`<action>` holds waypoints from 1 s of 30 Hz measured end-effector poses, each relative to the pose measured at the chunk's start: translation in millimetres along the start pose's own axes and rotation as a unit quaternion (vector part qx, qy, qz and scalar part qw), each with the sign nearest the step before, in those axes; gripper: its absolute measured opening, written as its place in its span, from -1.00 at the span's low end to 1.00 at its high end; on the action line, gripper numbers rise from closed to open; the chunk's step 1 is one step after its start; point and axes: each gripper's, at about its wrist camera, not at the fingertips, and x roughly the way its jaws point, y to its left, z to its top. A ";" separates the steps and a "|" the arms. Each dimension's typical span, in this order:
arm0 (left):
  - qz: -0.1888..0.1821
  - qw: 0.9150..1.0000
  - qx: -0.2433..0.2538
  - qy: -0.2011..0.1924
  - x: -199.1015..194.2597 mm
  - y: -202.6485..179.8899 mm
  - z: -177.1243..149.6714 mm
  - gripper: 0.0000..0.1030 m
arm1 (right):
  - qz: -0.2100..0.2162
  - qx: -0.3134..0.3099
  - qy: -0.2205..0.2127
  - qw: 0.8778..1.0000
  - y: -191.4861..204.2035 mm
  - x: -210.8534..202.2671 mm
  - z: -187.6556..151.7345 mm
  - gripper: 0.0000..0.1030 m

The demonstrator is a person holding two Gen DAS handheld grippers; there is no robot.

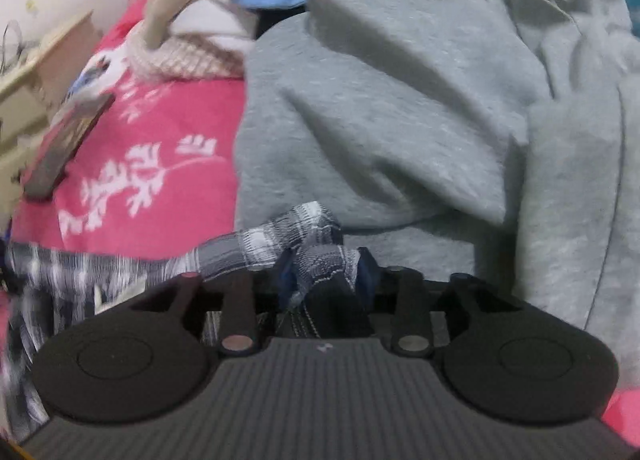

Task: Fold clothes

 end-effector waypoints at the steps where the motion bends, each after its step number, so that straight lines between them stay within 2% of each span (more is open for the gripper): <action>1: -0.005 1.000 -0.010 0.002 -0.7 2.5 0.1 -0.69 | -0.008 0.015 0.000 1.000 -2.1 -7.4 1.1 0.00; 3: -0.012 1.000 -0.027 0.005 -1.9 5.6 0.1 -0.65 | -0.026 0.052 -0.017 0.998 -9.4 -30.8 -0.1 0.40; 5: -0.012 0.999 -0.034 0.007 -3.6 5.2 0.0 -0.62 | -0.041 0.089 -0.032 0.995 -19.9 -53.3 -4.2 0.67; 10: -0.002 0.999 -0.040 0.004 -9.9 -2.7 1.6 -0.30 | -0.079 0.182 -0.074 0.977 -42.2 -114.0 -27.2 0.67; 12: 0.006 0.999 -0.039 0.000 -14.3 -6.3 2.1 -0.16 | -0.080 0.211 -0.091 0.970 -41.1 -143.1 -41.9 0.66; 17: 0.037 0.998 -0.041 -0.006 -31.5 -11.4 2.5 -0.07 | -0.098 0.268 -0.113 0.952 -11.9 -223.6 -86.6 0.63; 19: 0.050 0.998 -0.039 -0.012 -40.8 -14.3 3.5 -0.05 | -0.109 0.296 -0.110 0.943 3.8 -255.1 -110.5 0.62; 21: 0.065 0.997 -0.031 -0.022 -51.9 -20.3 4.3 -0.05 | -0.129 0.338 -0.086 0.928 23.6 -280.3 -142.1 0.53; 25: 0.081 0.996 0.015 -0.046 -71.4 -45.5 10.3 -0.05 | -0.174 0.419 -0.035 0.891 59.1 -324.8 -210.6 0.34; 27: 0.069 0.995 0.051 -0.047 -70.5 -64.6 15.3 -0.05 | -0.198 0.446 -0.013 0.873 69.4 -338.5 -240.0 0.22; 28: 0.061 0.995 0.070 -0.044 -66.2 -74.9 18.7 -0.05 | -0.206 0.452 -0.008 0.868 71.3 -341.6 -249.7 0.21; 30: 0.051 0.992 0.111 -0.034 -51.2 -97.6 23.6 -0.05 | -0.217 0.443 -0.004 0.870 68.6 -341.5 -259.8 0.18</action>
